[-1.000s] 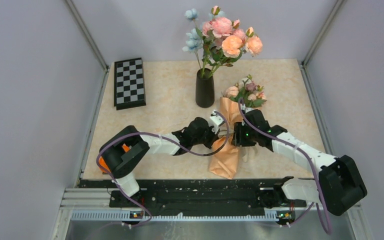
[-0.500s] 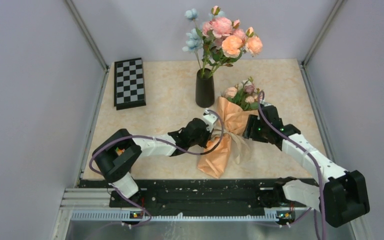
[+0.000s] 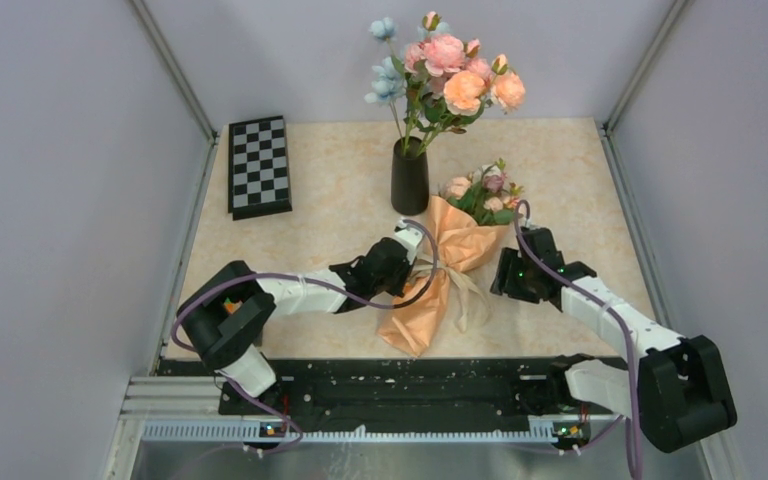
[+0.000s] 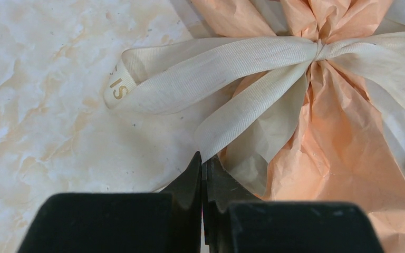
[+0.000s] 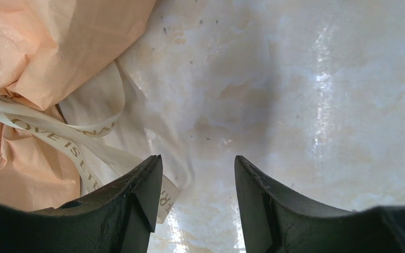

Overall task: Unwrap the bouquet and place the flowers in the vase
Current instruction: Untie the ribbon from the wrapping paper.

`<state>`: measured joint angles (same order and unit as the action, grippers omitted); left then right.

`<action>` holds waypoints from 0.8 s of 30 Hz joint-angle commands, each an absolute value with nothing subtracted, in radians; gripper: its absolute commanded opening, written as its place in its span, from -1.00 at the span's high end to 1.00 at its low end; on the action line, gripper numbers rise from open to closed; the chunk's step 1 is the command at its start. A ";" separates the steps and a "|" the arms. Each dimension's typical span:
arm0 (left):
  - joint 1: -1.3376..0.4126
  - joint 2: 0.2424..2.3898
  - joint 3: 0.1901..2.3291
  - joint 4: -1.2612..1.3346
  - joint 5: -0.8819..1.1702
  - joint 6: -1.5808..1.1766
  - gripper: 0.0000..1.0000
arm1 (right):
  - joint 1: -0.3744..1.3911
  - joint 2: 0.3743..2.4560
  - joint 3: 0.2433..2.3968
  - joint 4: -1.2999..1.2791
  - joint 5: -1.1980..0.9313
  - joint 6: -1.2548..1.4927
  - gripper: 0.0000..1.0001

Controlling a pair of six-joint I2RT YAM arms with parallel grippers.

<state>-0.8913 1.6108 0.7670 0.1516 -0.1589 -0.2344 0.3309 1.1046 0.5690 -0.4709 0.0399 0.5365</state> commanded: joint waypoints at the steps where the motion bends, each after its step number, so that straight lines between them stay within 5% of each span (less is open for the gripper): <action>1: -0.884 1.570 0.752 0.146 -0.178 -0.244 1.00 | 0.331 1.128 0.546 -0.373 -0.031 0.509 -0.08; 11: -0.861 1.572 0.753 0.145 -0.169 -0.265 1.00 | 0.554 1.177 0.595 -0.259 -0.130 0.565 0.18; 24: -0.829 1.568 0.737 0.159 -0.162 -0.258 1.00 | 0.655 1.161 0.676 -0.376 0.051 0.542 0.14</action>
